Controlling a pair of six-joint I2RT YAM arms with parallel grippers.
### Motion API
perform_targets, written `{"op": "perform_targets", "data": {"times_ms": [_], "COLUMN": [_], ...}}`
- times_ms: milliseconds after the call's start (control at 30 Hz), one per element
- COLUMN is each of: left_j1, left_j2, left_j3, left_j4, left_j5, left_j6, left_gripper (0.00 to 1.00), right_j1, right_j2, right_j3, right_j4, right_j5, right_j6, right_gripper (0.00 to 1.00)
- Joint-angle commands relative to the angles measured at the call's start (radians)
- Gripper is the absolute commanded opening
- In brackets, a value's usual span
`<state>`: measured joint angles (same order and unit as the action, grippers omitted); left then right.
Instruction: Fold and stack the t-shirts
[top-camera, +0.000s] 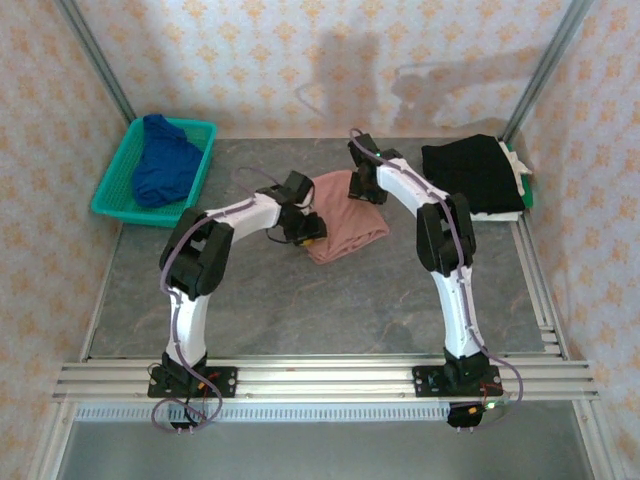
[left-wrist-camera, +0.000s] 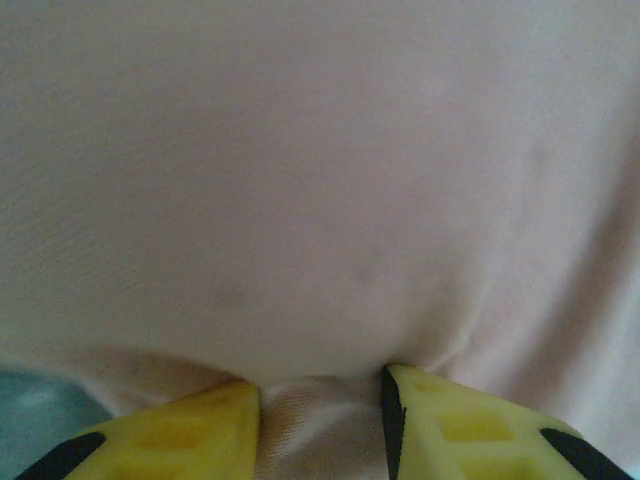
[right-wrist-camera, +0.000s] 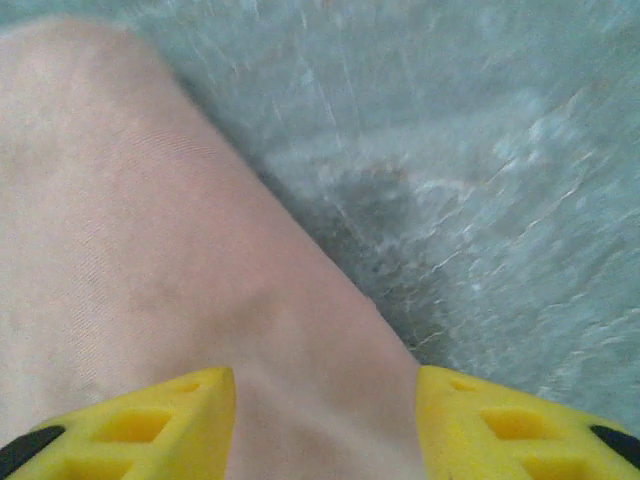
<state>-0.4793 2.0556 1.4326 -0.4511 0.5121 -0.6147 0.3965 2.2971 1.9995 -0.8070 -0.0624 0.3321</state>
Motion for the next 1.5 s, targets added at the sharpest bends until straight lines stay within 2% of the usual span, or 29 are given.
{"op": "perform_targets", "data": {"times_ms": [0, 133, 233, 333, 433, 533, 600, 700, 800, 867, 1033, 1200, 1333, 1400, 1467], "left_j1": [-0.063, -0.126, -0.140, -0.112, -0.044, 0.019, 0.052, 0.094, 0.110, 0.108, 0.084, -0.006, 0.006, 0.012, 0.013], "left_j2": [-0.042, -0.033, -0.038, -0.111, -0.190, -0.137, -0.002, 0.189, 0.280, 0.263, 0.097, -0.059, -0.117, -0.139, -0.140], "left_j3": [-0.042, 0.005, 0.066, 0.097, 0.116, 0.229, 0.374, 0.540, 0.578, 0.503, 0.246, 0.037, 0.007, 0.029, 0.093], "left_j4": [0.121, 0.165, 0.129, 0.021, -0.052, -0.128, -0.208, -0.258, -0.278, -0.235, -0.135, -0.089, -0.126, -0.136, -0.169], "left_j5": [0.049, 0.082, 0.134, 0.105, 0.076, -0.018, -0.064, -0.022, -0.022, -0.001, -0.009, -0.040, -0.055, -0.039, -0.060], "left_j6": [-0.077, -0.111, -0.092, -0.006, 0.055, 0.143, 0.191, 0.211, 0.219, 0.218, 0.198, 0.152, 0.117, 0.118, 0.141], "left_gripper": [0.37, 0.37, 0.38, 0.47, 0.55, 0.60, 0.57, 0.49, 0.47, 0.46, 0.44, 0.42, 0.42, 0.43, 0.46], "right_j1": [-0.002, -0.008, -0.023, -0.030, -0.013, 0.068, 0.104, 0.102, 0.078, 0.046, -0.029, -0.091, -0.099, -0.098, -0.094], "right_j2": [-0.092, -0.254, -0.394, -0.555, -0.694, -0.726, -0.697, -0.627, -0.561, -0.513, -0.343, -0.196, -0.268, -0.347, -0.453], "right_j3": [0.034, -0.128, -0.310, -0.545, -0.827, -0.973, -0.982, -0.960, -0.898, -0.851, -0.674, -0.420, -0.383, -0.446, -0.567], "right_j4": [-0.123, -0.090, -0.052, 0.067, 0.306, 0.491, 0.523, 0.532, 0.454, 0.408, 0.313, 0.188, 0.099, 0.078, 0.111], "right_j5": [0.125, 0.200, 0.177, 0.065, -0.099, -0.150, -0.133, -0.126, -0.070, -0.073, -0.106, -0.128, -0.017, 0.046, 0.036], "right_j6": [-0.063, -0.035, 0.055, 0.193, 0.379, 0.498, 0.530, 0.546, 0.533, 0.518, 0.427, 0.294, 0.227, 0.224, 0.270], "right_gripper": [0.53, 0.55, 0.56, 0.55, 0.55, 0.55, 0.51, 0.45, 0.42, 0.41, 0.40, 0.39, 0.48, 0.51, 0.53]}}
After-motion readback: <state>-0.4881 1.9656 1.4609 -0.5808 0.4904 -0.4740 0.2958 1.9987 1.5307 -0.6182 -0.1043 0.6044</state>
